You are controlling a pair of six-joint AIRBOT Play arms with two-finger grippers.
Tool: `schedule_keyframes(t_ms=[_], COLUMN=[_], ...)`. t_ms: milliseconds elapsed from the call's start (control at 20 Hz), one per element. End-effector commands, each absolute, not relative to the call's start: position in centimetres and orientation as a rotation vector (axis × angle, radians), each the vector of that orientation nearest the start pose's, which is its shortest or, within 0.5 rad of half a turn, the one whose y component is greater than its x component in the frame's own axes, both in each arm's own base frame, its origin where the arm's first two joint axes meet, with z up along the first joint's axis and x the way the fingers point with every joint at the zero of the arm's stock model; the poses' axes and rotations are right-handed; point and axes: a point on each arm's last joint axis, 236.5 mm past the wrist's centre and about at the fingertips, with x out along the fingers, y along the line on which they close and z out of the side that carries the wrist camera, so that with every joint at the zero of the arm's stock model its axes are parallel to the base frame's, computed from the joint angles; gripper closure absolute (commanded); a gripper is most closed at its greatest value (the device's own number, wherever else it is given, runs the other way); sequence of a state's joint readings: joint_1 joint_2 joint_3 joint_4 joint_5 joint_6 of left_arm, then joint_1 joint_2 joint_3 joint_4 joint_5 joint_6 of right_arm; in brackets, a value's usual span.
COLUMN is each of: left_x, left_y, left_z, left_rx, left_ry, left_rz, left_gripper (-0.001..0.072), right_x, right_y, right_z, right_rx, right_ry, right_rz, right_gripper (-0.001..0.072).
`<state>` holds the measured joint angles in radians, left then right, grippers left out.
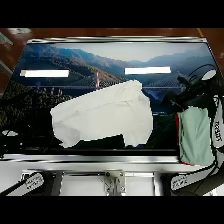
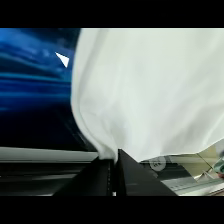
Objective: Fold the shirts.
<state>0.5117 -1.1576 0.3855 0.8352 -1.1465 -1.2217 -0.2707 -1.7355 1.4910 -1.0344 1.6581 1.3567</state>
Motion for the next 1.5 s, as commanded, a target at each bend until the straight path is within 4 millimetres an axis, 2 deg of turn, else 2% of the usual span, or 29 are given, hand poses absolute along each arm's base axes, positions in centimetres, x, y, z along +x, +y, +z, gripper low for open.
schedule_keyframes(t_ms=[0,150,350,400,450,500,700,900,950,1000,1050,1150,1250,1300,1350,1400,1450], left_x=[20.8,21.2,21.5,21.5,21.5,21.5,22.1,23.8,24.3,24.7,25.1,26.3,28.5,30.1,31.6,33.0,33.7], left_y=[-5.2,-5.0,-4.8,-4.8,-4.8,-4.8,-4.4,-3.5,-3.2,-3.0,-2.8,-2.2,-1.1,-0.2,0.6,1.4,1.8], left_z=[-10.9,-10.3,-10.0,-10.0,-10.0,-10.0,-9.7,-8.5,-8.2,-7.8,-7.5,-6.1,-2.7,0.4,4.3,9.7,15.7], left_rx=[-0.984,-0.964,-0.948,-0.948,-0.948,-0.948,-0.939,-0.907,-0.899,-0.890,-0.882,-0.856,-0.798,-0.751,-0.685,-0.594,-0.500], left_ry=[1.497,1.467,1.441,1.441,1.440,1.440,1.425,1.379,1.367,1.355,1.344,1.310,1.216,1.131,1.028,0.894,0.754], left_rz=[-0.141,-0.140,-0.136,-0.136,-0.136,-0.136,-0.134,-0.138,-0.138,-0.139,-0.142,-0.155,-0.160,-0.156,-0.157,-0.162,-0.163], left_gripper=[0.0669,0.0669,0.0669,0.0669,0.0669,0.0669,0.0669,0.0669,0.0669,0.0669,0.0669,0.0670,0.0671,0.0672,0.0671,0.0672,0.0671], right_x=[34.9,36.0,34.0,33.7,33.5,33.5,33.3,32.7,32.6,32.6,32.7,32.8,34.3,35.5,37.2,38.9,40.5], right_y=[3.3,4.6,6.0,6.2,6.5,6.9,9.2,10.2,10.5,10.6,10.9,11.1,10.8,10.6,10.3,10.1,9.8], right_z=[-6.3,-8.8,-10.8,-11.0,-11.0,-11.0,-11.3,-11.7,-11.7,-11.7,-11.4,-9.9,-6.7,-4.2,-0.5,3.9,9.6], right_rx=[0.618,0.716,0.596,0.568,0.552,0.543,0.475,0.412,0.403,0.406,0.426,0.421,0.383,0.355,0.311,0.259,0.193], right_ry=[1.765,1.692,1.759,1.771,1.782,1.786,1.797,1.824,1.826,1.825,1.822,1.790,1.690,1.613,1.499,1.366,1.200], right_rz=[0.412,0.350,0.373,0.372,0.374,0.383,0.407,0.400,0.407,0.409,0.418,0.459,0.486,0.500,0.520,0.537,0.543], right_gripper=[0.0035,0.0036,0.0036,0.0056,0.0145,0.0157,0.0156,0.0161,0.0329,0.0567,0.0640,0.0640,0.0641,0.0641,0.0641,0.0641,0.0641])
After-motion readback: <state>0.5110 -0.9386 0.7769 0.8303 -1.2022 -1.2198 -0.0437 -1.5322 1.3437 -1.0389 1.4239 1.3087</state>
